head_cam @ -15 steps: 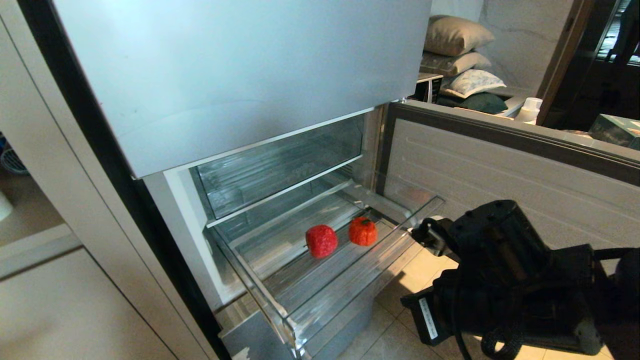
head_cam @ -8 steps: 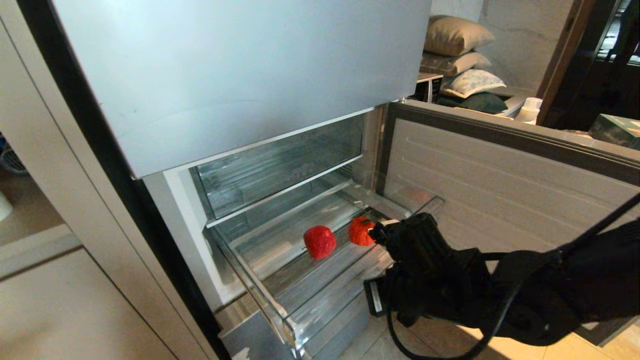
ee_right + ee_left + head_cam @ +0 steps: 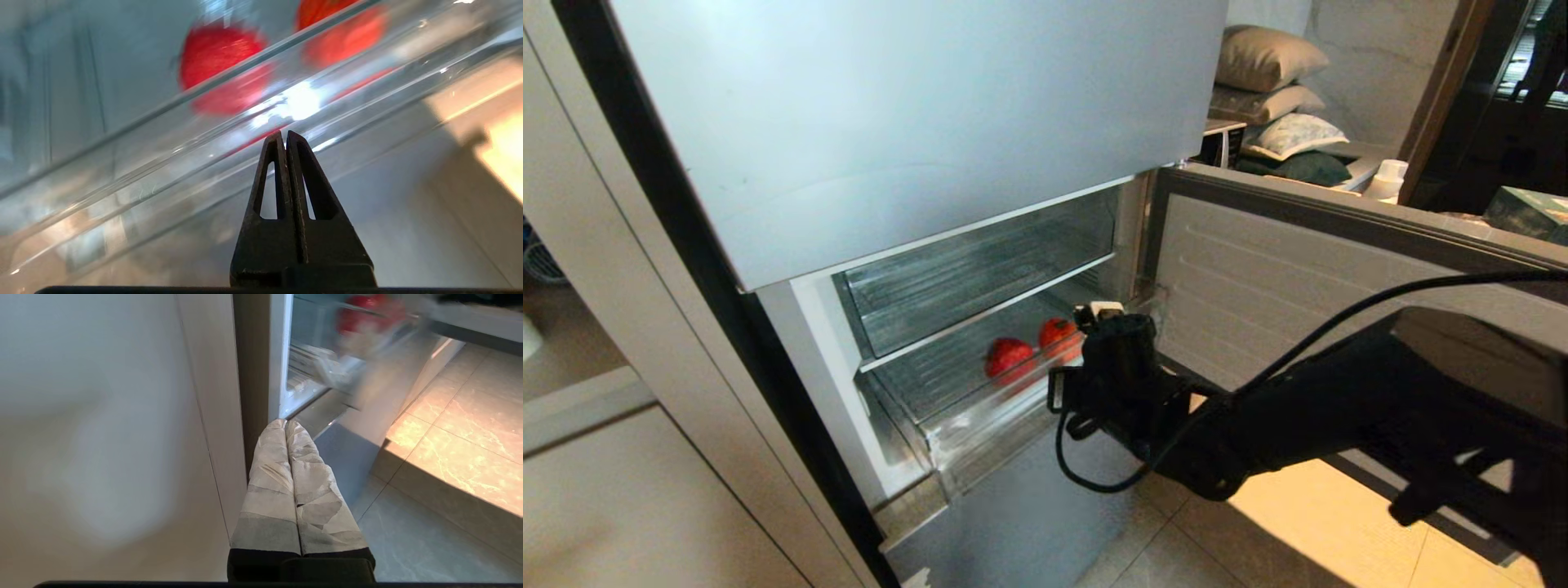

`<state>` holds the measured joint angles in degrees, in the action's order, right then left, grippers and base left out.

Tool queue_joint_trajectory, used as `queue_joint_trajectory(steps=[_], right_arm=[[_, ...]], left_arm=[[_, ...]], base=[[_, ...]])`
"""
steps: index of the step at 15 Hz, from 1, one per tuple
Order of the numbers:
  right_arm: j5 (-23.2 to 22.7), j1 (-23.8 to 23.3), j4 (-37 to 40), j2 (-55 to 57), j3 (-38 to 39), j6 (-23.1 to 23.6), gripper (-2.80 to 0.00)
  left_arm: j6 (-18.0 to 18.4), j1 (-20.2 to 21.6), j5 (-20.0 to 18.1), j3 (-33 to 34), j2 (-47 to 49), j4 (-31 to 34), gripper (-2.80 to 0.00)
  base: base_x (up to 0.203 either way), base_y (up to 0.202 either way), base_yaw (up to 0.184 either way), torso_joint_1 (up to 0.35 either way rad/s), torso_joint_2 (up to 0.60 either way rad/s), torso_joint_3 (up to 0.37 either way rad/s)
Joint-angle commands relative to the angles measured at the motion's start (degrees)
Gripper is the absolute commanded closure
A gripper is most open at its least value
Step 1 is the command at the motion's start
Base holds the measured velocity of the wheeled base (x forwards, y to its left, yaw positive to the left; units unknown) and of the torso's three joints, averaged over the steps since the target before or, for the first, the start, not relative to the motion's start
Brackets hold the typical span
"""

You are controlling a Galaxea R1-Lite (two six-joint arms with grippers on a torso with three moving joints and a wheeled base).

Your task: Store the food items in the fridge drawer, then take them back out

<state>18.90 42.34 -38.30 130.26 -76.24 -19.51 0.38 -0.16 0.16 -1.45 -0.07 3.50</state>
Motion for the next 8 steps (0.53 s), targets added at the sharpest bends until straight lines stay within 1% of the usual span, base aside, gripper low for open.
queue_joint_trajectory(steps=[1,6,8], right_arm=[[2.8,0.1,-3.4,5.0,-4.0,-0.2,0.0],[2.8,1.0,-3.2,-1.1,1.6,-0.4,0.0],[2.7,1.6,-3.2,-3.6,5.9,-0.5,0.0]], left_arm=[[0.1,0.1,0.0,0.0,0.0,0.0,0.0],[0.0,0.1,0.0,0.0,0.0,-0.1,0.0],[0.0,0.1,0.0,0.0,0.0,0.0,0.0]], base=[[0.0,0.0,0.0,0.0,0.0,0.0],[0.0,0.0,0.0,0.0,0.0,0.0],[0.0,0.0,0.0,0.0,0.0,0.0]])
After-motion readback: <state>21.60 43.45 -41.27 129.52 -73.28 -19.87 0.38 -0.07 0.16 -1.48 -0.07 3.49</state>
